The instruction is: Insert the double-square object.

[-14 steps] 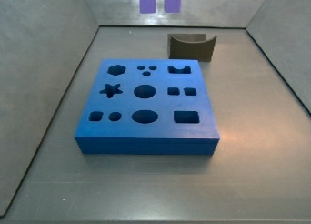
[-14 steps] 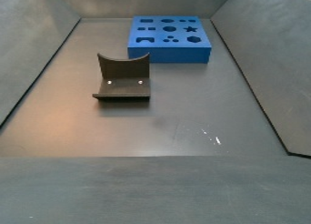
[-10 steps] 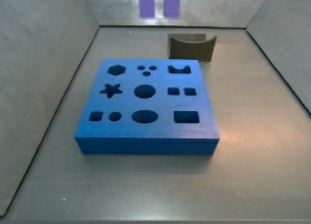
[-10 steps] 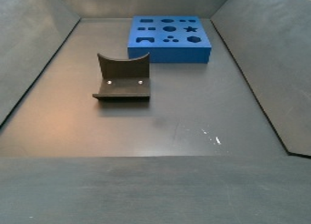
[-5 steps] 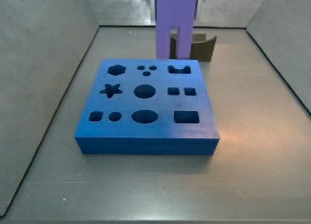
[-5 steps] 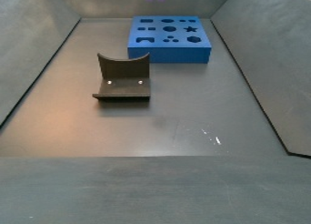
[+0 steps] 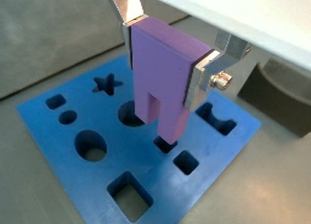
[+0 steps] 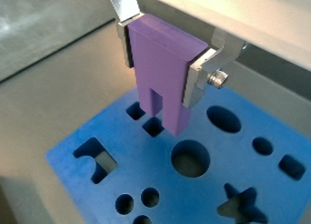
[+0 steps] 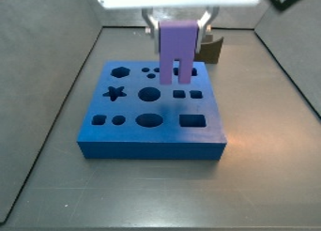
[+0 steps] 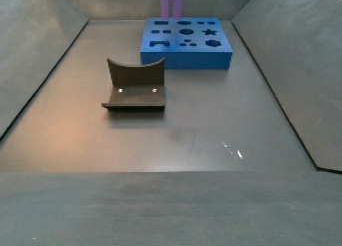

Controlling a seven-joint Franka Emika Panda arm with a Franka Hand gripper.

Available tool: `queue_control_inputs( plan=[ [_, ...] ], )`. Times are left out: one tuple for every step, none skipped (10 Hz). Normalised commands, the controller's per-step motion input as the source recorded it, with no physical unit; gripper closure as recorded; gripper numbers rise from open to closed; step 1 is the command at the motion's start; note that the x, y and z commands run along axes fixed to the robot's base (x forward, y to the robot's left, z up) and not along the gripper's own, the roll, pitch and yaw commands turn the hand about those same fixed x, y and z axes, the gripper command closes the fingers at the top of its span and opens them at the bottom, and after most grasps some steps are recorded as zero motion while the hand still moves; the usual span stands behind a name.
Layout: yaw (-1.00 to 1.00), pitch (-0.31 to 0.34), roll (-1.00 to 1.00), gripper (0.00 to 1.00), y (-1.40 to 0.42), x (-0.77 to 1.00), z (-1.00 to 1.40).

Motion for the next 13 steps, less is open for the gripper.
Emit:
queue_control_inputs(
  plan=[
    [-0.09, 0.000, 0.00, 1.00, 0.03, 0.17, -0.49],
    [0.00, 0.000, 0.13, 1.00, 0.01, 0.05, -0.37],
    [0.00, 0.000, 0.13, 1.00, 0.05, 0.05, -0.40],
    [0.02, 0.047, 0.05, 1.00, 0.02, 0.31, -0.44],
    [0.00, 0.111, 0.14, 1.00, 0.00, 0.47, -0.37],
    [0.00, 0.111, 0.14, 1.00, 0.00, 0.51, -0.41],
    [0.00, 0.077, 0.13, 1.00, 0.00, 0.49, -0.48],
    [0.00, 0.029, 0.07, 1.00, 0.00, 0.41, -0.53],
    [0.00, 0.083, 0.07, 1.00, 0.00, 0.49, -0.51],
    [-0.04, 0.074, 0.03, 1.00, 0.00, 0.41, -0.52],
    [-0.07, 0.050, 0.00, 1.00, 0.00, 0.33, -0.51],
    [-0.02, 0.000, 0.03, 1.00, 0.00, 0.12, -0.51],
    [0.00, 0.000, 0.04, 1.00, 0.00, 0.01, -0.52]
  ],
)
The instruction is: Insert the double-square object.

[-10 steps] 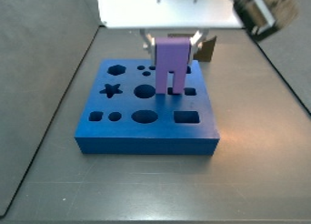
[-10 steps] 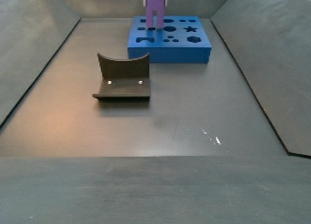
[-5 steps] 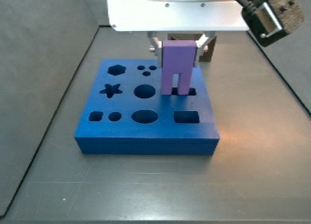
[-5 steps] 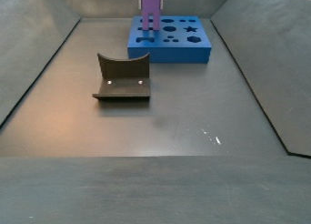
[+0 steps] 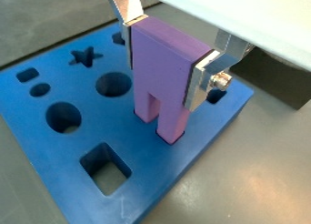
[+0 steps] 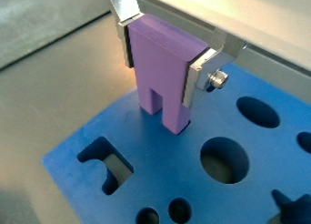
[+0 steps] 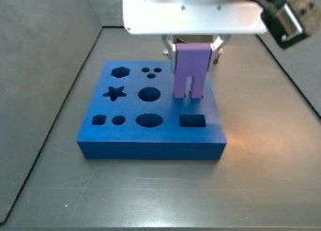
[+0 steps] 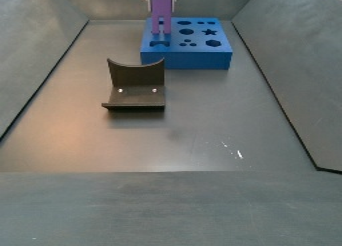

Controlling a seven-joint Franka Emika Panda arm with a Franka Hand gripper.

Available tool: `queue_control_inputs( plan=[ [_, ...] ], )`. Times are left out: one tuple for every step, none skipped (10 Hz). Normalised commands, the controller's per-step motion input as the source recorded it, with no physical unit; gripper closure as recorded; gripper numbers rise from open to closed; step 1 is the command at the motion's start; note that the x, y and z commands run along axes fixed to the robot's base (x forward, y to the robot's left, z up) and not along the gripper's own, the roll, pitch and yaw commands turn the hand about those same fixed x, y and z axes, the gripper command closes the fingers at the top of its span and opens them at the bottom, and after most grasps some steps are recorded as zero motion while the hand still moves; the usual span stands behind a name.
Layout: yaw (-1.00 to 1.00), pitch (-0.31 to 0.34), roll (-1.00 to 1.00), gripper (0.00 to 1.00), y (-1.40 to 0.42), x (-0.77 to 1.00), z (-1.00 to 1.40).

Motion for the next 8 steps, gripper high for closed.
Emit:
queue_control_inputs(
  plan=[
    [-0.04, 0.000, 0.02, 1.00, 0.00, 0.12, -0.55],
    [0.00, 0.000, 0.06, 1.00, 0.00, 0.00, -0.56],
    [0.00, -0.094, 0.11, 1.00, -0.05, -0.15, -0.64],
    [0.02, -0.134, 0.13, 1.00, -0.12, -0.21, -0.68],
    [0.02, -0.133, 0.08, 1.00, -0.10, -0.24, -0.53],
    [0.03, -0.234, 0.04, 1.00, -0.16, -0.39, -0.25],
    [0.00, -0.051, 0.00, 1.00, 0.00, -0.02, 0.00],
    [0.00, 0.000, 0.00, 1.00, 0.00, 0.00, 0.00]
  ],
)
